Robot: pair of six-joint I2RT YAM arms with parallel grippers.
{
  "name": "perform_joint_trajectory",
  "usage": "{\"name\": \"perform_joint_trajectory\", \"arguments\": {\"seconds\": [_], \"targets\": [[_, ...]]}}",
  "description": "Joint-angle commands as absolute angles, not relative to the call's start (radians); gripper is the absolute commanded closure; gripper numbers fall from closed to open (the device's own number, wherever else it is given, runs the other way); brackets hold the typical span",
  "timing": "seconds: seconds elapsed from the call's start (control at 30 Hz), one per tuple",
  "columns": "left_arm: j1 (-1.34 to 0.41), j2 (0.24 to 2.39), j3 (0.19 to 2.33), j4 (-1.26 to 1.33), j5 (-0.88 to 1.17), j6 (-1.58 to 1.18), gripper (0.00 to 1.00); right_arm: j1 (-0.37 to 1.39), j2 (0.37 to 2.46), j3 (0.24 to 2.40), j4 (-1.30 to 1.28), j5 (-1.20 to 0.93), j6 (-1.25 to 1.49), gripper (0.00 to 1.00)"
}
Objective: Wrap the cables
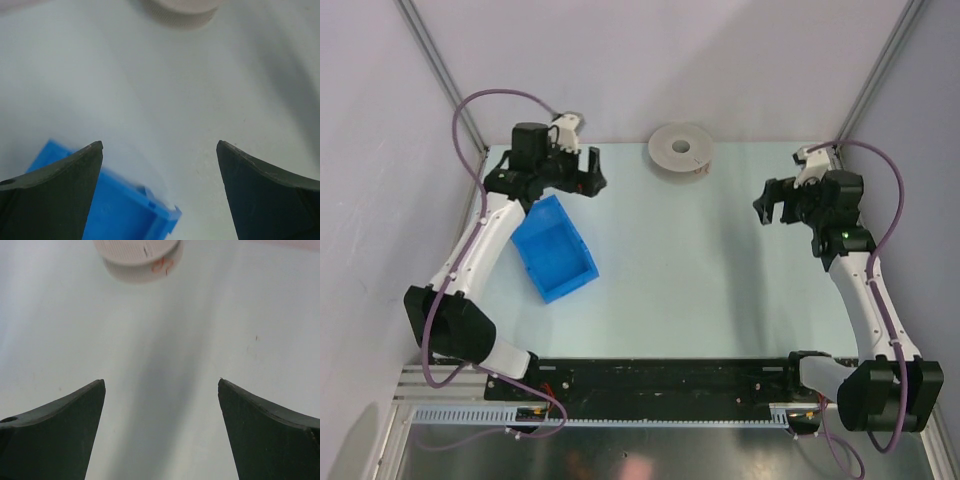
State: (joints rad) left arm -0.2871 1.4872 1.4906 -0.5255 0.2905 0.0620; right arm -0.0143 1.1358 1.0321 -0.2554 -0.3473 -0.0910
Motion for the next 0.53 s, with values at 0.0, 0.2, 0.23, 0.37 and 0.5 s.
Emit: {"name": "perform_joint_trajectory", "arguments": {"seconds": [0.0, 0.2, 0.23, 0.37, 0.5], "targets": [[-0.220, 1.414, 1.450, -0.687, 0.232, -0.158, 0.01, -0.018, 1.069, 0.950, -0.282, -0.318, -0.152, 0.01], [-0.216, 1.359, 1.346, -0.688, 0.064, -0.090, 0.01, -0.043, 1.007, 0.879, -0.274, -0.332, -0.131, 0.01], [-0.215, 1.358, 1.339, -0.688, 0.049, -0.082, 0.01, -0.044, 0.997, 0.874, -0.274, -0.336, -0.128, 0.01], [-0.217, 1.359, 1.351, -0.688, 0.033, -0.065, 0.01, -0.045, 0.968, 0.869, -0.266, -0.343, -0.118, 0.00], [-0.239, 1.354, 1.390, -0.685, 0.015, -0.043, 0.00, -0.033, 0.922, 0.868, -0.262, -0.339, -0.114, 0.01]]}}
